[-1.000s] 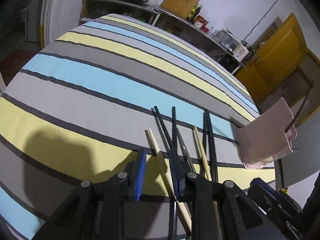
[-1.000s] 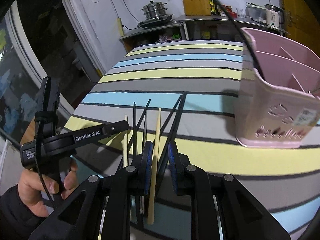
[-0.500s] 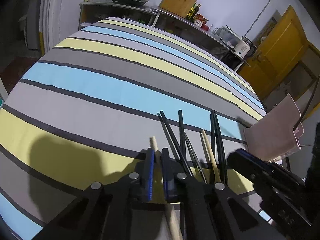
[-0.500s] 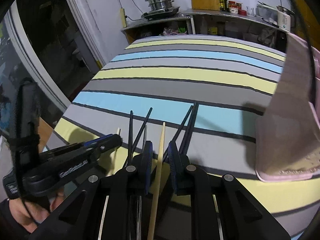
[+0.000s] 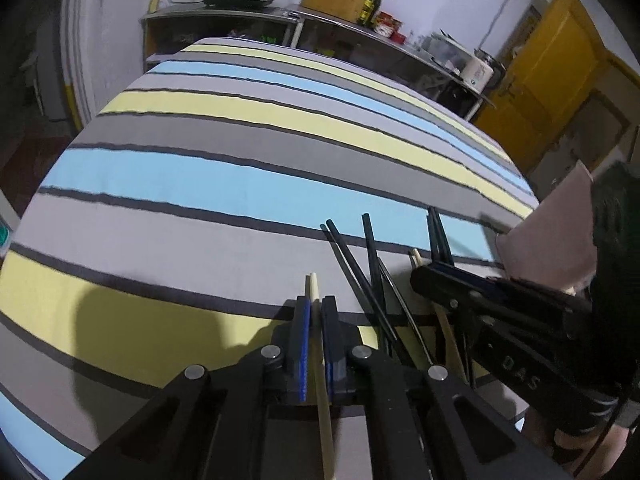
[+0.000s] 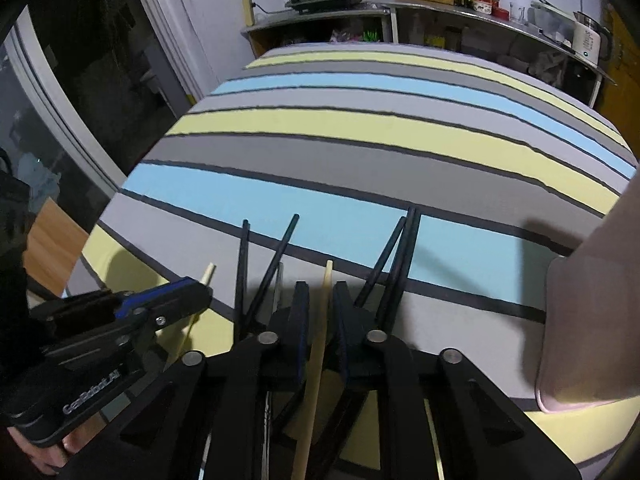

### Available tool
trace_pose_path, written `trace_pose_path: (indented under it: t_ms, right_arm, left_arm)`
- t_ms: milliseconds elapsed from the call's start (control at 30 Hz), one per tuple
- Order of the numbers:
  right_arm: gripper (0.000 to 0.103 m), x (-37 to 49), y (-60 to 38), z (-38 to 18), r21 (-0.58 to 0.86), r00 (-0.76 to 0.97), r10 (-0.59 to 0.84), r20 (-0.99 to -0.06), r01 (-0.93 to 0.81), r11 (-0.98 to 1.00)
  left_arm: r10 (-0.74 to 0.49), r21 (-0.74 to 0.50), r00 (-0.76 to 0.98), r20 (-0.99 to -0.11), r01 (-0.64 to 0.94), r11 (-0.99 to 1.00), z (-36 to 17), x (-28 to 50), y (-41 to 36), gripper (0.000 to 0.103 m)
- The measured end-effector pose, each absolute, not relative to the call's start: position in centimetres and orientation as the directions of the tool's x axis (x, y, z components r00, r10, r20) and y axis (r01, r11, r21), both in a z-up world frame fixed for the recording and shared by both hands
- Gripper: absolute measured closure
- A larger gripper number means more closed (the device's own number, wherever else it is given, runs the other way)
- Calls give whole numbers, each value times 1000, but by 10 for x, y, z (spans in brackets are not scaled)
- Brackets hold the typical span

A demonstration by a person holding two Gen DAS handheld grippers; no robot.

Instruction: Organize utensils

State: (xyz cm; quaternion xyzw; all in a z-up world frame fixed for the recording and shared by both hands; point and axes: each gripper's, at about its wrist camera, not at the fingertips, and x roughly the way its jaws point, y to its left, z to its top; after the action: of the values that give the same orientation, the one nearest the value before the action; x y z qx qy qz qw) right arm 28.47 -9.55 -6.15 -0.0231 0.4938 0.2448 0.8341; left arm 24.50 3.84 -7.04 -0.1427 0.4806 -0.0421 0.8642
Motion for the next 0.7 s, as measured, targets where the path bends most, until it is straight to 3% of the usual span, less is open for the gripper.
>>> trace_pose_path:
  t_ms: [300,700]
  right_arm:
    - [97,291,-93,-61,174,394,362,-845,-436,883]
    - [98,273,-101,-20,192,452,407,-794,-449,873]
  left_arm:
    - [-136,-142,515,-846,28,989,-67,251,23,97]
    - [-179,-191,574,-799,39,981,-25,233,37,98]
